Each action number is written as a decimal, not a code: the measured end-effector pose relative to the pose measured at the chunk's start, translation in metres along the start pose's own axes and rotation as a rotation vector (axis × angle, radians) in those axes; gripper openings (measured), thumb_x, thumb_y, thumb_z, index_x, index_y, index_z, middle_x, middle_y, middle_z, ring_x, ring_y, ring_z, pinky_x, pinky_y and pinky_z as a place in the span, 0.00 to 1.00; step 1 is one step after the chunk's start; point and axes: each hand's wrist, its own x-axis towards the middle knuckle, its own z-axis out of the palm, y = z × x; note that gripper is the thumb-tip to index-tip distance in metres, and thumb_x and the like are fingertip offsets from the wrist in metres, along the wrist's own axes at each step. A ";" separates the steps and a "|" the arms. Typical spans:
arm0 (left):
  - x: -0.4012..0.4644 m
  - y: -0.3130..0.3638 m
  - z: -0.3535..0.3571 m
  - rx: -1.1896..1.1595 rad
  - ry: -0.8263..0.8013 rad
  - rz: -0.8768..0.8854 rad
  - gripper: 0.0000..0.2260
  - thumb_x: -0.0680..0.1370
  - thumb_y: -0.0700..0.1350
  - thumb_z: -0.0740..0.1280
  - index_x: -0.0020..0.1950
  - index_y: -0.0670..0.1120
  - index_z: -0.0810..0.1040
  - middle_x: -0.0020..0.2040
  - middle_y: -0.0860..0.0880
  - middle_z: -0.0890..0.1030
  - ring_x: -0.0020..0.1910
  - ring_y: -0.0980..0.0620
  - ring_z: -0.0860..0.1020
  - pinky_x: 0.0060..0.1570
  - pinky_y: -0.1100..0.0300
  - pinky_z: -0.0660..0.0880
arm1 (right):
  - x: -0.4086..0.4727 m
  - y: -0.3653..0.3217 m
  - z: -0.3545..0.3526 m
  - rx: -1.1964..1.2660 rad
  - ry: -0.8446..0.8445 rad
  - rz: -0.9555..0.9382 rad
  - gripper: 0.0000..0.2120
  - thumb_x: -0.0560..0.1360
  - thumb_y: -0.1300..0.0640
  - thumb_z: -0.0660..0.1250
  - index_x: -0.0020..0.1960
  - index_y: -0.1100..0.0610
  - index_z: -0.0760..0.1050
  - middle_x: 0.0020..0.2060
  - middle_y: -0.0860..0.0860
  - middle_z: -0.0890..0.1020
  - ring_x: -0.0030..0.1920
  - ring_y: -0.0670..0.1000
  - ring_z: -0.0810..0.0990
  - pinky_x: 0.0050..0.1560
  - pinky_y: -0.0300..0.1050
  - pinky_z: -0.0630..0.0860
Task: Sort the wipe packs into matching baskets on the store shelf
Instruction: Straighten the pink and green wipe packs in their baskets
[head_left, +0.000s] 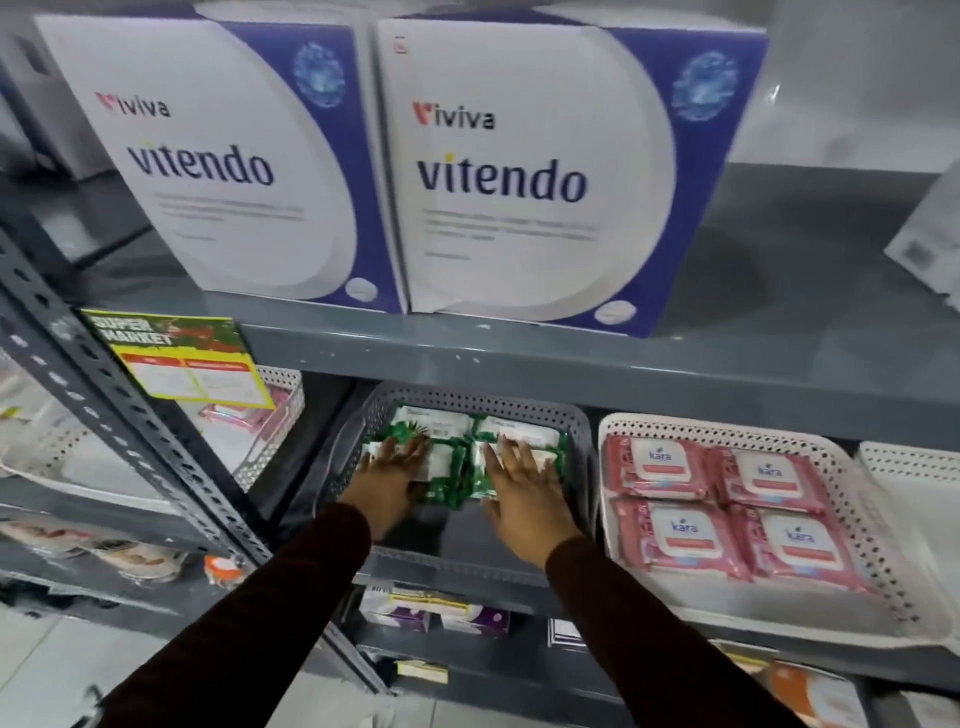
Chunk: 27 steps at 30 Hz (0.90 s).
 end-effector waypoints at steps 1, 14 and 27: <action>0.002 -0.005 0.002 0.000 -0.033 0.019 0.30 0.82 0.48 0.58 0.79 0.48 0.44 0.79 0.49 0.45 0.77 0.42 0.46 0.72 0.45 0.49 | 0.005 -0.003 0.002 -0.028 -0.067 0.038 0.34 0.82 0.51 0.56 0.81 0.52 0.41 0.81 0.53 0.40 0.80 0.57 0.38 0.77 0.63 0.39; 0.007 -0.014 0.006 -0.044 -0.223 0.062 0.28 0.83 0.56 0.51 0.79 0.53 0.41 0.79 0.55 0.41 0.77 0.45 0.40 0.73 0.44 0.40 | 0.006 -0.010 0.024 0.014 -0.278 0.155 0.36 0.80 0.35 0.50 0.79 0.43 0.32 0.78 0.46 0.30 0.77 0.56 0.28 0.72 0.72 0.33; -0.004 -0.013 0.006 -0.365 -0.067 0.001 0.29 0.83 0.49 0.57 0.79 0.50 0.45 0.76 0.56 0.42 0.76 0.45 0.39 0.73 0.48 0.38 | 0.002 -0.008 0.015 0.153 -0.110 0.090 0.34 0.83 0.45 0.55 0.81 0.49 0.40 0.78 0.50 0.33 0.78 0.59 0.29 0.74 0.65 0.30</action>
